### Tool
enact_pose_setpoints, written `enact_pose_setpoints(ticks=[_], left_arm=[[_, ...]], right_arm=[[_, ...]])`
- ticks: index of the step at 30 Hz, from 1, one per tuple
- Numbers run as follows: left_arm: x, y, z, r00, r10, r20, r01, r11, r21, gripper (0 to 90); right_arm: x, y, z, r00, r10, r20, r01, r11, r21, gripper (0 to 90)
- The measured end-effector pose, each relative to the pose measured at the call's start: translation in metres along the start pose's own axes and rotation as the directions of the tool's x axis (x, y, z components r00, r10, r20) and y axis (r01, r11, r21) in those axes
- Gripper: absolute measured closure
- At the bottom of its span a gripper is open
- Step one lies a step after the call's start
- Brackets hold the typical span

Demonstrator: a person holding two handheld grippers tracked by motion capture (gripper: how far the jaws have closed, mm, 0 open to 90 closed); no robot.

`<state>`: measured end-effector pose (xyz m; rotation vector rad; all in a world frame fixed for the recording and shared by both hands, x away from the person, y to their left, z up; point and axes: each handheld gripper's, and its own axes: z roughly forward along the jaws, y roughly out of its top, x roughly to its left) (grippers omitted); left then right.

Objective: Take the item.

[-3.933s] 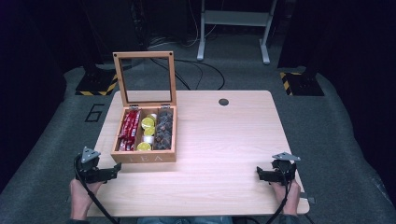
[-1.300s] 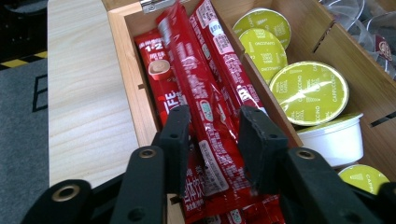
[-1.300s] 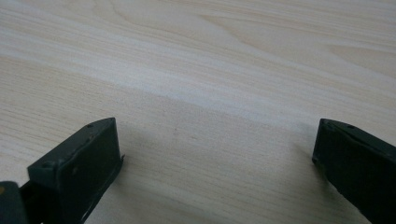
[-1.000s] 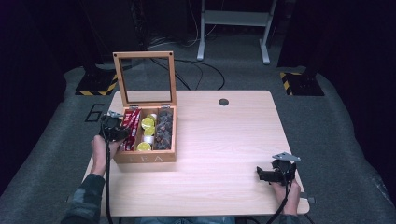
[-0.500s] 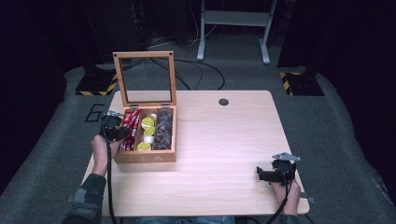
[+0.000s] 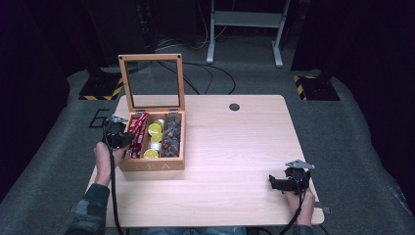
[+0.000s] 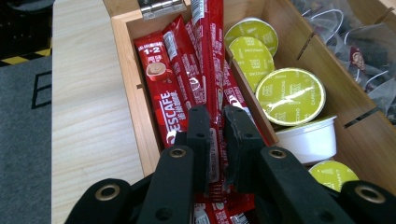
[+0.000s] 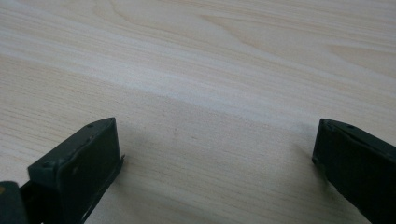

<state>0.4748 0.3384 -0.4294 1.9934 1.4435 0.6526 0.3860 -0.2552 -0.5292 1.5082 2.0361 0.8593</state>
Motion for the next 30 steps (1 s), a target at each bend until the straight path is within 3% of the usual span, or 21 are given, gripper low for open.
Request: enact_pose_setpoints(ticks=[30], left_arm=[[-0.018, 0.007, -0.02, 0.9966, 0.038, 0.073, -0.031, 0.9952, -0.093, 80.9]], right_arm=[[0.0, 0.0, 0.0, 1.0, 0.0, 0.0, 0.0, 1.0, 0.001, 0.2]])
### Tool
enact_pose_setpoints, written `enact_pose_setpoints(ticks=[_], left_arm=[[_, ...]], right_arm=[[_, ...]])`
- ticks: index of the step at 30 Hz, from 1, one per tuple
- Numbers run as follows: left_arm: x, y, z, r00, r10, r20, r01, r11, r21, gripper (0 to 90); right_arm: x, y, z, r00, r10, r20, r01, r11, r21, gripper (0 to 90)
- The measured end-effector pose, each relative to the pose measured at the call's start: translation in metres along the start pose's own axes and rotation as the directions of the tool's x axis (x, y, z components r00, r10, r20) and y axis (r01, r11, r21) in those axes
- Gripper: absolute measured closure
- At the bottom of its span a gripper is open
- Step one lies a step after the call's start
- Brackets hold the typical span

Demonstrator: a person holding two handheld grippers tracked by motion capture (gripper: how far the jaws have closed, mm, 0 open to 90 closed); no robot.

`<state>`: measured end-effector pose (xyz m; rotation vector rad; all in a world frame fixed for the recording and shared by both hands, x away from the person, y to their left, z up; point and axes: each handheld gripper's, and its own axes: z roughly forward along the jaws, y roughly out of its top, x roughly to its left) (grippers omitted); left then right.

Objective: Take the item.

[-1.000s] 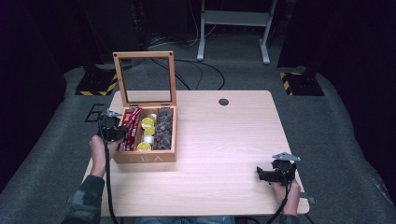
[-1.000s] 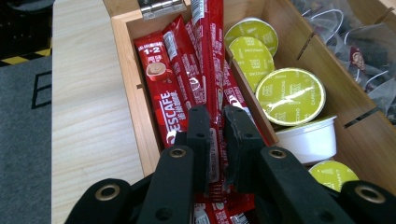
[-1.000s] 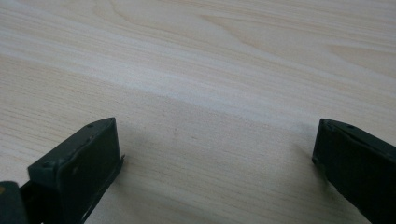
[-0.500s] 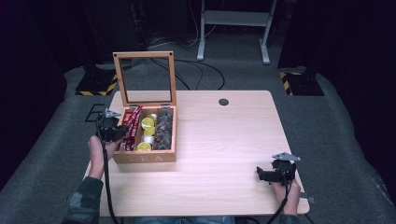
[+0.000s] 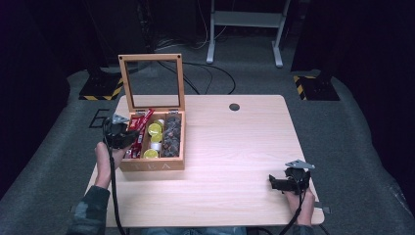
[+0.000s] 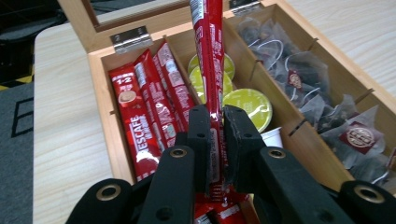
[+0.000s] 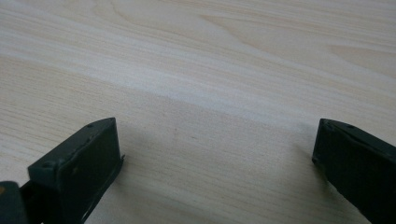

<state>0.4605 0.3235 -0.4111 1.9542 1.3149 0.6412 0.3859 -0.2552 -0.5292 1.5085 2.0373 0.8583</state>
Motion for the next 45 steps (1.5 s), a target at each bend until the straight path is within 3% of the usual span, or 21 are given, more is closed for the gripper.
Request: enact_pose_setpoints(ticks=[11, 27, 45], left_arm=[[-0.013, 0.009, -0.005, 0.9986, 0.046, 0.028, -0.045, 0.9989, -0.013, 80.9], [-0.028, 0.016, -0.007, 0.9952, 0.068, 0.07, -0.065, 0.9968, -0.048, 81.2], [-0.052, 0.026, -0.007, 0.9844, 0.121, 0.127, -0.112, 0.9908, -0.075, 81.2]], right_arm=[[0.0, 0.0, 0.0, 1.0, 0.0, -0.001, 0.0, 1.0, -0.002, 0.2], [0.0, 0.0, 0.0, 1.0, -0.001, -0.002, 0.001, 1.0, -0.001, 0.2], [0.001, 0.0, 0.0, 1.0, 0.009, -0.001, -0.009, 1.0, -0.003, 0.6]])
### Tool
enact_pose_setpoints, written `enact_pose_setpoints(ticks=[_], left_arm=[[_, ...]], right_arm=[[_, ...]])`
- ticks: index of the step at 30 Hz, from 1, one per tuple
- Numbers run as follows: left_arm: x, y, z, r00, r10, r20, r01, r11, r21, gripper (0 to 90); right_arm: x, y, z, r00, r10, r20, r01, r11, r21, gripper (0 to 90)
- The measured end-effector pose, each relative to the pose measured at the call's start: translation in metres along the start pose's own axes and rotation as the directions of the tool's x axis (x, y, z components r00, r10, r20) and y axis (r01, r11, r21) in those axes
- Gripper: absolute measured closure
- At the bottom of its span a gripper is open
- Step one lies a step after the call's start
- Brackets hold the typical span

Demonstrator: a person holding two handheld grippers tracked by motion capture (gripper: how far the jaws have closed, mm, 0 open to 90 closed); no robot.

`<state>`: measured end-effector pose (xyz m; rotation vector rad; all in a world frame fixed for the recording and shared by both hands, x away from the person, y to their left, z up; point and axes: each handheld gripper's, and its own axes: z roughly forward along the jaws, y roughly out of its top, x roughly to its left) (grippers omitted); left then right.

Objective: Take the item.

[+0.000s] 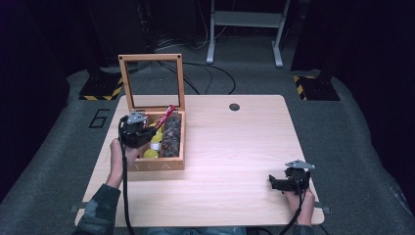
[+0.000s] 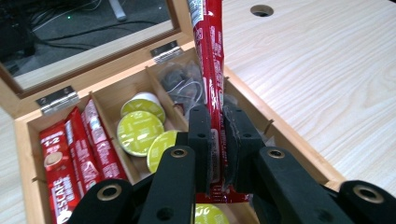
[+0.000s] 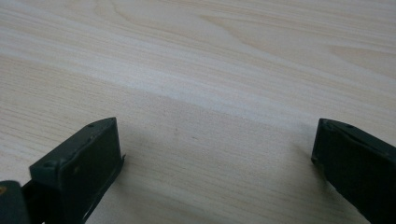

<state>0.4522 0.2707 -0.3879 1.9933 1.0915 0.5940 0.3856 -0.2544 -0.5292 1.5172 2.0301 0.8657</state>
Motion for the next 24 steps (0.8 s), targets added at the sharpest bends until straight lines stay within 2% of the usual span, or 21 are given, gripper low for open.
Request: enact_pose_setpoints(ticks=[4, 24], left_arm=[[-0.005, 0.003, 0.002, 0.9996, 0.023, 0.015, -0.023, 0.9997, 0.006, 81.3], [-0.026, 0.014, 0.011, 0.9966, 0.058, 0.059, -0.058, 0.9983, -0.005, 81.3]], right_arm=[[0.0, 0.0, 0.0, 1.0, -0.001, 0.0, 0.001, 1.0, 0.0, 0.6], [0.0, 0.0, 0.0, 1.0, 0.0, 0.0, 0.0, 1.0, 0.0, 0.6]])
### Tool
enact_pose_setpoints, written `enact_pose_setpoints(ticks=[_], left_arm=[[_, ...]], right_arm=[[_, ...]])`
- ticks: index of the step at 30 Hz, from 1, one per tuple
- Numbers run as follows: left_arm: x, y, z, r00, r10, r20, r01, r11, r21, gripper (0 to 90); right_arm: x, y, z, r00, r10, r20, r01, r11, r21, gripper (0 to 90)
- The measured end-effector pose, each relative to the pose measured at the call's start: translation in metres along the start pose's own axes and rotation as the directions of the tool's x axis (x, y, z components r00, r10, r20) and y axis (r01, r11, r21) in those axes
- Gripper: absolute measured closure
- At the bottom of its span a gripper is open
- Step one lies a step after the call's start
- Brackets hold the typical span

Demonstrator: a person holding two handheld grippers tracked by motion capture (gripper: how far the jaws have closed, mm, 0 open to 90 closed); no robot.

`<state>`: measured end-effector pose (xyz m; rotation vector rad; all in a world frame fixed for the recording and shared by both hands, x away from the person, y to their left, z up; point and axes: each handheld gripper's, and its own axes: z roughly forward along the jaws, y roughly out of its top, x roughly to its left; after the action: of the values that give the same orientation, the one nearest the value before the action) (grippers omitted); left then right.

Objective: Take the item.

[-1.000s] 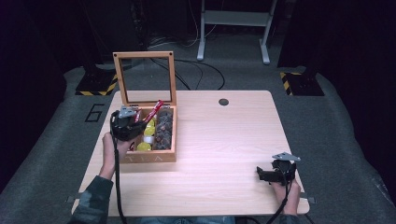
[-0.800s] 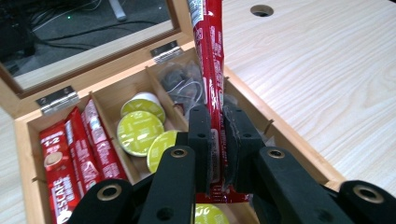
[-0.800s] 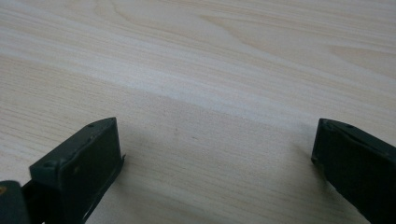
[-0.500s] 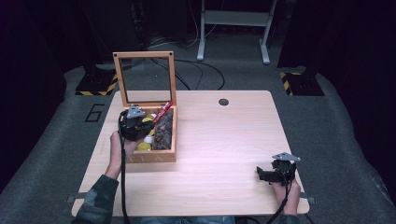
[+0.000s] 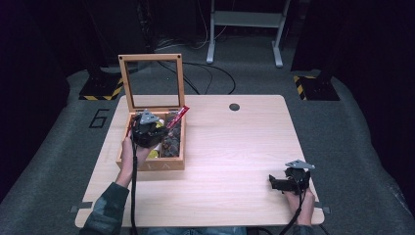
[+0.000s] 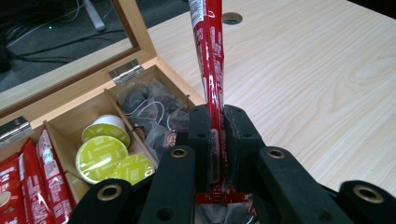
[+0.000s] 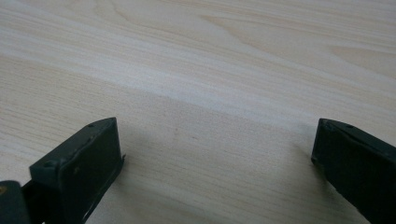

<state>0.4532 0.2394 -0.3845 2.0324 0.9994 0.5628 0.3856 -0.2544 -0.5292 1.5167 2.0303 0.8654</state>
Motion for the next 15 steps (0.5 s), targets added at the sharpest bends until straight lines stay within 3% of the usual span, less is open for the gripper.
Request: enact_pose_setpoints(ticks=[15], left_arm=[[-0.015, 0.007, 0.014, 0.9994, 0.021, 0.027, -0.021, 0.9998, -0.003, 81.3]], right_arm=[[0.0, 0.0, 0.0, 0.9999, -0.014, -0.004, 0.014, 0.9999, -0.002, 0.6]])
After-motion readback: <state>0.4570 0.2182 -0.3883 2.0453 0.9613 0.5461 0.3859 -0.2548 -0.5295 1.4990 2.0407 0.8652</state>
